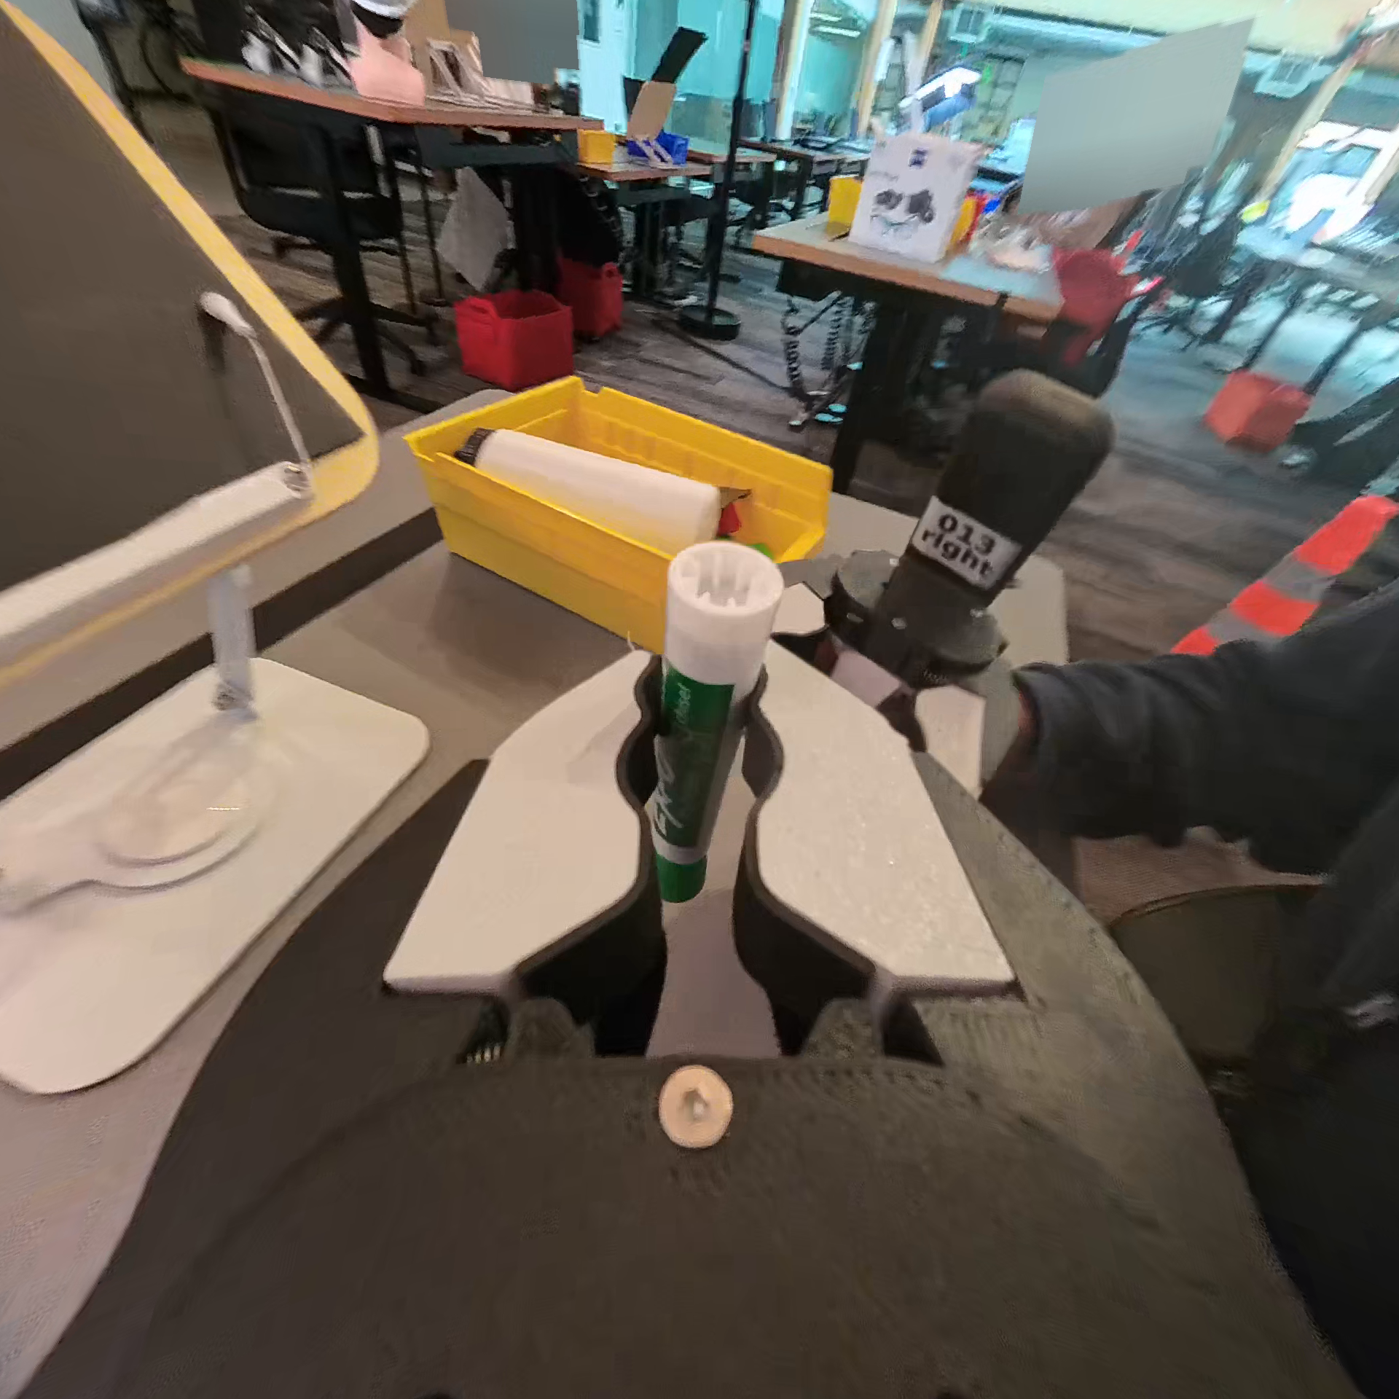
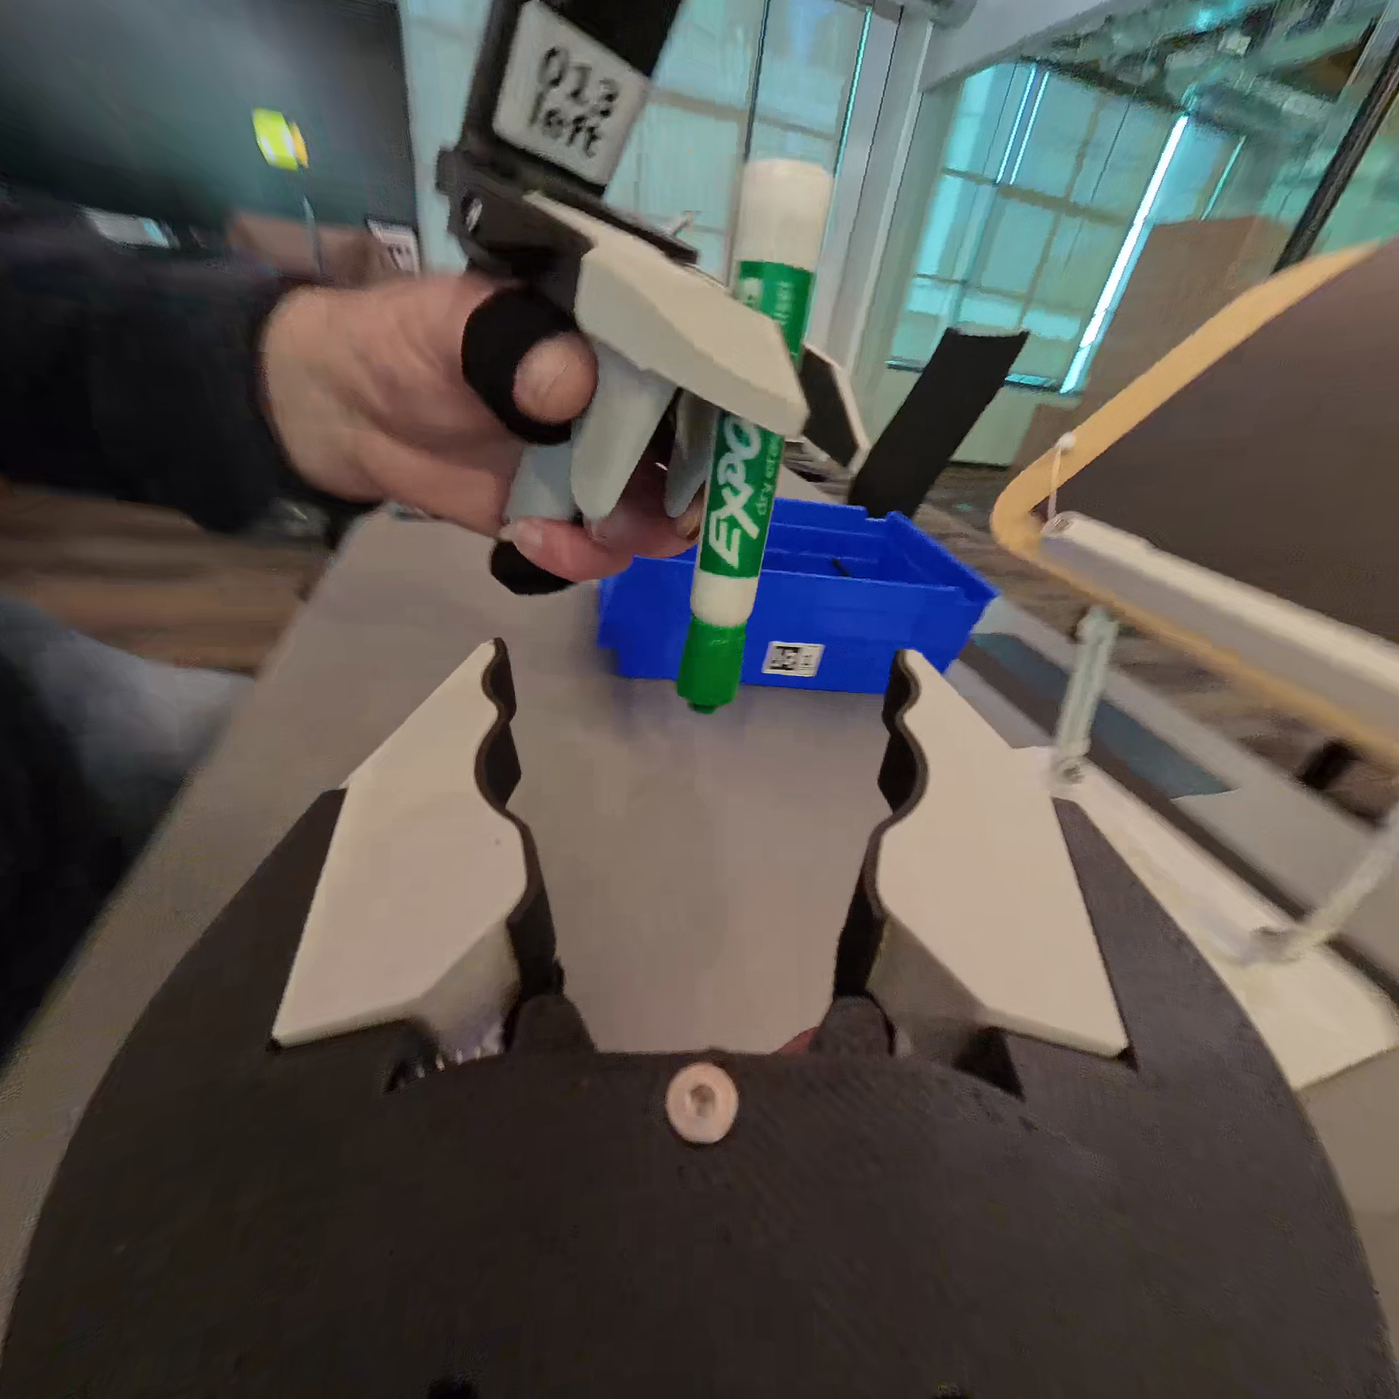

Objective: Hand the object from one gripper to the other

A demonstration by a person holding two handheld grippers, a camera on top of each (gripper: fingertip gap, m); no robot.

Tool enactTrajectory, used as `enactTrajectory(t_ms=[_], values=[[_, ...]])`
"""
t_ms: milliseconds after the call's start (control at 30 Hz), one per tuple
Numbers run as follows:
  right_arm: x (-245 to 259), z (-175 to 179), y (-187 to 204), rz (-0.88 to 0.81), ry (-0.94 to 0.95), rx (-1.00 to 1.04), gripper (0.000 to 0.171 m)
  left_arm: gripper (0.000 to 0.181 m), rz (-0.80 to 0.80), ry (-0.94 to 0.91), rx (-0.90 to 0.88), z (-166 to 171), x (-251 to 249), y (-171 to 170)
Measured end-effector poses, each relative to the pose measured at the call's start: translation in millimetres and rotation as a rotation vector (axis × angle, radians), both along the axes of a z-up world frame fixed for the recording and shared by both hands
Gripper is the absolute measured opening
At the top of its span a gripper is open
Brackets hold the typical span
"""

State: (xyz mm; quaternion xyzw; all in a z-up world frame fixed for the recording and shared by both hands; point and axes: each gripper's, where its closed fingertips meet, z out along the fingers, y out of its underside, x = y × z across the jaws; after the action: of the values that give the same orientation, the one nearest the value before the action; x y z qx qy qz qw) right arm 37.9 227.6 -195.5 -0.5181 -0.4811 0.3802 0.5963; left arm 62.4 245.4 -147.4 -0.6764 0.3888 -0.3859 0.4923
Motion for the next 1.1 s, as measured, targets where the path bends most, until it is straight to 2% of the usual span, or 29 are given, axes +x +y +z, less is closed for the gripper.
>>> enactTrajectory(t_ms=[233,333,500,700,933,1100], values=[[-8,12,-1,-0.166,-0.276,0.688,0.146,0.020,-0.165,-0.056,-0.284,-13,12,-16],[-12,6,2,-0.159,-0.382,0.867,0.156,0.018,-0.239,-0.059,-0.362,-15,18,-26],[-18,3,-6,-0.076,-0.412,0.882,0.155,0.019,-0.299,-0.036,-0.406,-20,24,-37],[-16,-6,-7,-0.051,-0.443,0.853,0.151,0.019,-0.323,-0.034,-0.449,-27,25,-38],[-13,-13,-19,0.048,-0.497,0.914,0.159,0.017,-0.367,0.040,-0.469,-38,27,-46],[-11,-8,-19,0.042,-0.477,0.876,0.148,0.017,-0.374,0.018,-0.473,-36,30,-47]])
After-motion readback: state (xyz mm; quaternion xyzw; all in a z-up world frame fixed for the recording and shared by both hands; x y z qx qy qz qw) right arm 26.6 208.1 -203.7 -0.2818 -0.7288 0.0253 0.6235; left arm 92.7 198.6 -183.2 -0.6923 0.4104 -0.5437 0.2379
